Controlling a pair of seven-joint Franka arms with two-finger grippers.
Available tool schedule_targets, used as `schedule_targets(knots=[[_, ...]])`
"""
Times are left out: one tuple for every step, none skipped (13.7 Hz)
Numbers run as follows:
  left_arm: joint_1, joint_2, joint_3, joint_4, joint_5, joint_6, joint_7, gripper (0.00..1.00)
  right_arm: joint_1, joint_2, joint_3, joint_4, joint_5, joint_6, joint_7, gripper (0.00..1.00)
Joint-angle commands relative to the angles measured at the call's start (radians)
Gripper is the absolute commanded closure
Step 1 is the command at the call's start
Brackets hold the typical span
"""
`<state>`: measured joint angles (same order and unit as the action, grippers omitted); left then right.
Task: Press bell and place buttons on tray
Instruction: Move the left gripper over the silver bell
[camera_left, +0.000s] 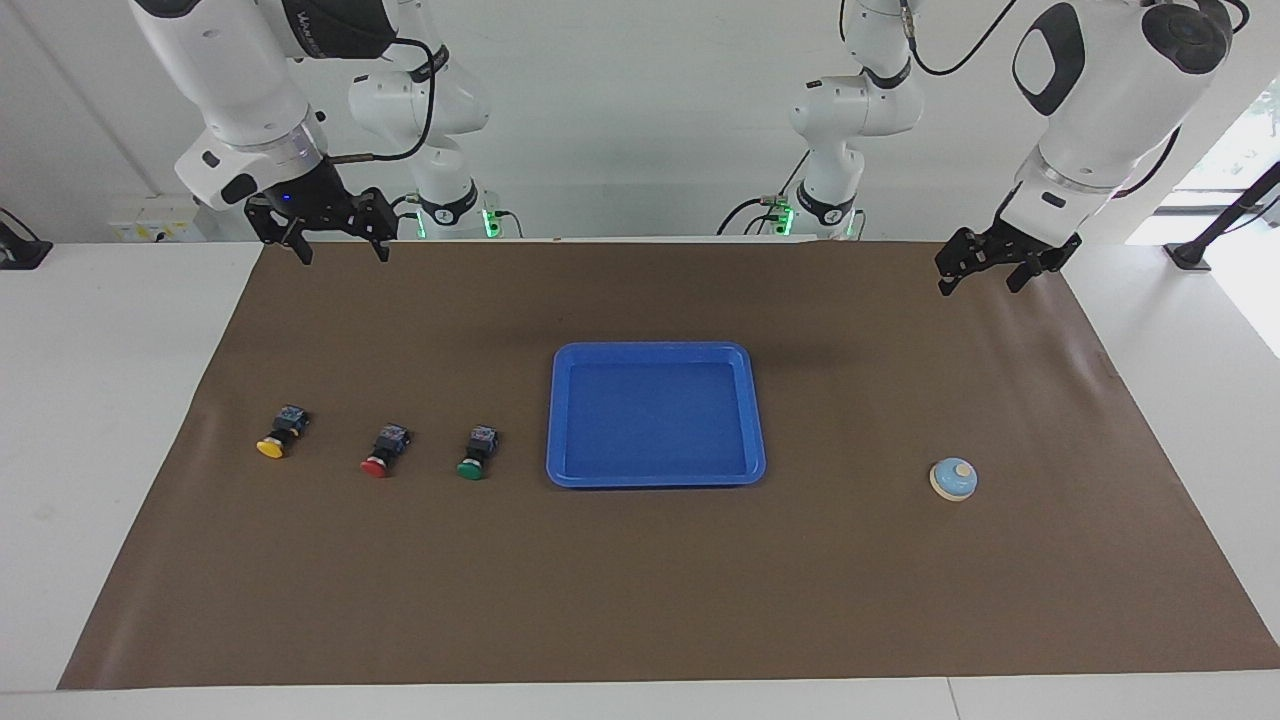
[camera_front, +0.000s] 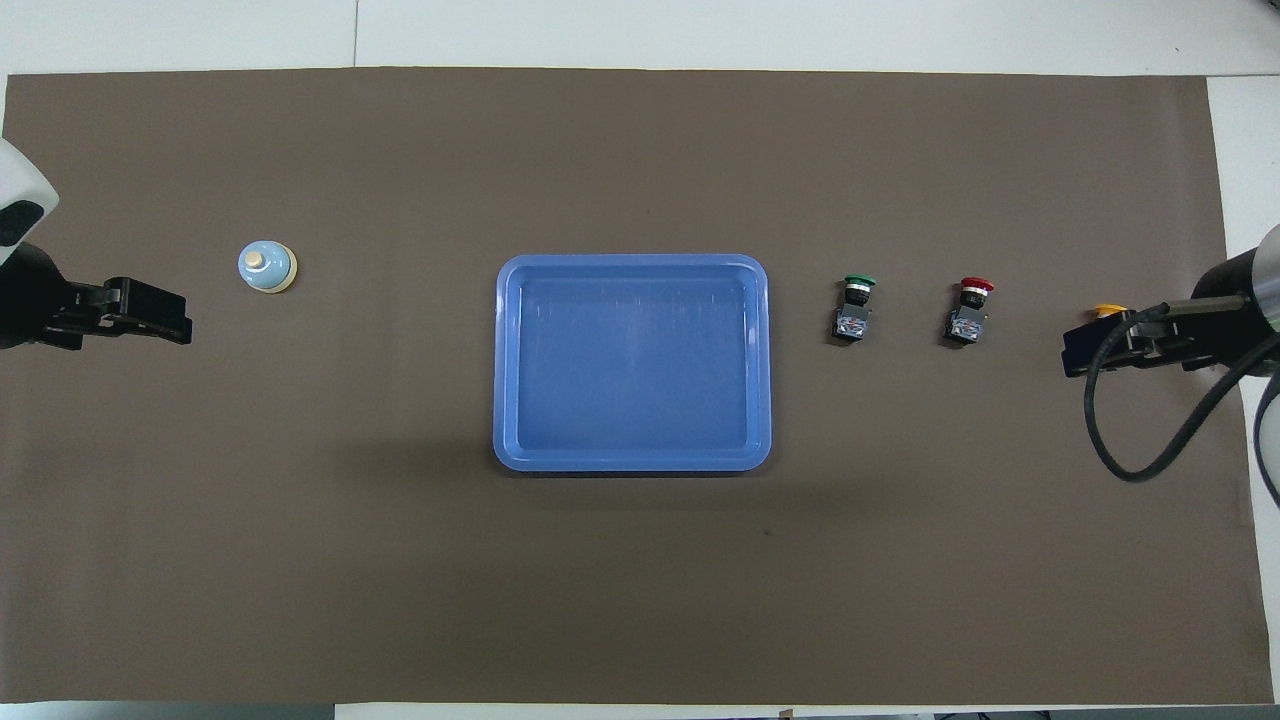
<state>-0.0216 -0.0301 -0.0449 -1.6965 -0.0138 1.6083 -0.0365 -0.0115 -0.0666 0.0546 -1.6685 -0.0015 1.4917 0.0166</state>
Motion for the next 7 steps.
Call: schedule_targets(knots=[[-0.012,-0.002,0.008,0.000,0.017,0.002,-0.003,0.00,-0.018,-0.001,0.008,0.006,0.009,-0.015,-0.021,0.00],[-0.011,-0.002,0.008,0.001,0.012,-0.001,-0.003,0.00,-0.018,-0.001,0.008,0.004,0.009,-0.015,-0.021,0.00],[-0.011,-0.002,0.008,0.006,0.012,-0.001,-0.003,0.00,-0.018,-0.001,0.008,0.004,0.009,-0.015,-0.021,0.00],[-0.011,0.001,0.008,0.012,0.012,0.004,-0.002,0.00,-0.018,-0.001,0.008,0.004,0.009,-0.015,-0.021,0.00],[-0.009,0.013,0.008,0.020,0.012,0.008,-0.002,0.00,-0.018,-0.001,0.008,0.004,0.009,-0.015,-0.021,0.00],[-0.008,0.060,0.008,0.073,0.012,-0.001,-0.002,0.00,-0.018,-0.001,0.008,0.004,0.009,-0.015,-0.021,0.00],[-0.009,0.117,0.010,0.130,0.012,-0.007,-0.003,0.09,-0.018,-0.001,0.008,0.004,0.009,-0.015,-0.021,0.00]])
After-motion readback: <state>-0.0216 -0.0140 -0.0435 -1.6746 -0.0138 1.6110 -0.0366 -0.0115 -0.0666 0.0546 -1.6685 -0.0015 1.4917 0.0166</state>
